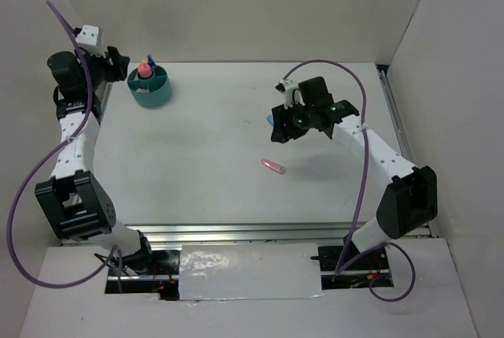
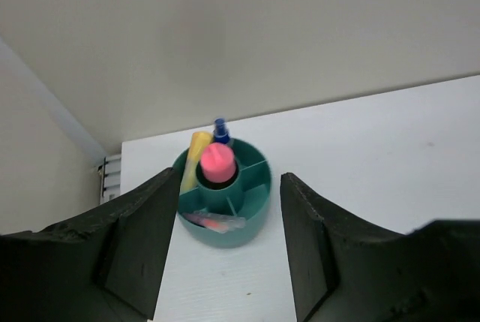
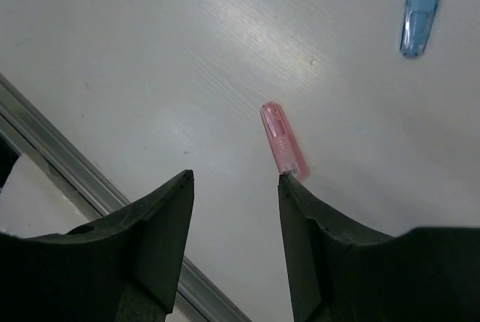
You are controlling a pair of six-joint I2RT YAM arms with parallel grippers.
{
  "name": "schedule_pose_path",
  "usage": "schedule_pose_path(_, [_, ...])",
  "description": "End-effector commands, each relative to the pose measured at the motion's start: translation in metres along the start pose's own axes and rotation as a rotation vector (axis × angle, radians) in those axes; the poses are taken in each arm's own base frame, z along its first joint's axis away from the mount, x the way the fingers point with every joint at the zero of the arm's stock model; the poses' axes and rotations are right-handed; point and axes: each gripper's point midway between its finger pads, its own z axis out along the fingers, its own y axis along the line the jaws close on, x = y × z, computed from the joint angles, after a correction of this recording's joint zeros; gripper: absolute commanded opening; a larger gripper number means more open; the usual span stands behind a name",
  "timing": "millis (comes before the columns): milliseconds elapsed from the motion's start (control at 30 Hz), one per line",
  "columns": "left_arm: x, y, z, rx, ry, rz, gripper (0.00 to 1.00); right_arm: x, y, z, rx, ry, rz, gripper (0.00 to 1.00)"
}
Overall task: Sort the stationery into containers
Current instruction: Pick up the stationery from the center of the board.
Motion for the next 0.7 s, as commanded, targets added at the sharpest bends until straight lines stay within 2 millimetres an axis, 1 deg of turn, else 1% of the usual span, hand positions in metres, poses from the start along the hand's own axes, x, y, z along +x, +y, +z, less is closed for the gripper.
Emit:
schedule_pose_path(0, [-0.010,-0.038,-0.028,0.109,0.042,-0.033,0.68,0.048,-0.014,0.015,0.047,0.205,-0.040,0.55])
schedule_pose_path(33, [-0.008,-0.043,-0.035,0.121,0.057,-0.041,0.68,0.056,-0.018,0.019,0.053,0.240,-0.039,0.55])
schedule_pose_path(67, [0.000,-0.053,-0.048,0.137,0.088,-0.060,0.69,0.067,-0.015,0.022,0.052,0.285,-0.046,0.49])
schedule_pose_path(100, [0.003,-0.057,-0.055,0.149,0.097,-0.018,0.69,0.076,-0.018,0.028,0.056,0.322,-0.050,0.47])
schedule_pose_path(133, [0.007,-0.064,-0.061,0.161,0.107,-0.017,0.69,0.082,-0.022,0.031,0.079,0.344,-0.057,0.47])
schedule_pose_path(167, [0.013,-0.072,-0.072,0.168,0.112,-0.016,0.69,0.088,-0.025,0.034,0.092,0.366,-0.064,0.46])
schedule_pose_path(200, [0.021,-0.079,-0.080,0.186,0.134,-0.023,0.69,0.095,-0.027,0.041,0.102,0.390,-0.072,0.46])
schedule_pose_path(233, [0.024,-0.085,-0.085,0.194,0.139,-0.021,0.70,0.098,-0.032,0.044,0.130,0.403,-0.078,0.46])
schedule_pose_path(267, [0.040,-0.091,-0.092,0.204,0.166,-0.031,0.69,0.100,-0.034,0.047,0.141,0.410,-0.085,0.47])
schedule_pose_path(300, [0.036,-0.098,-0.100,0.210,0.152,-0.018,0.69,0.104,-0.036,0.054,0.148,0.429,-0.090,0.48])
schedule_pose_path(333, [0.041,-0.103,-0.105,0.219,0.158,-0.018,0.70,0.106,-0.037,0.057,0.155,0.436,-0.093,0.49])
schedule_pose_path(367, [0.048,-0.108,-0.112,0.226,0.165,-0.021,0.70,0.107,-0.037,0.063,0.156,0.445,-0.098,0.52])
schedule_pose_path(467, [0.065,-0.123,-0.125,0.267,0.196,-0.031,0.70,0.112,-0.038,0.075,0.166,0.467,-0.115,0.58])
schedule_pose_path(500, [0.068,-0.126,-0.127,0.272,0.201,-0.036,0.69,0.113,-0.039,0.077,0.170,0.471,-0.120,0.59])
schedule_pose_path(533, [0.075,-0.128,-0.130,0.276,0.214,-0.045,0.69,0.116,-0.036,0.081,0.169,0.478,-0.132,0.60])
schedule_pose_path(667, [0.080,-0.136,-0.135,0.296,0.224,-0.071,0.69,0.126,-0.036,0.094,0.180,0.517,-0.165,0.63])
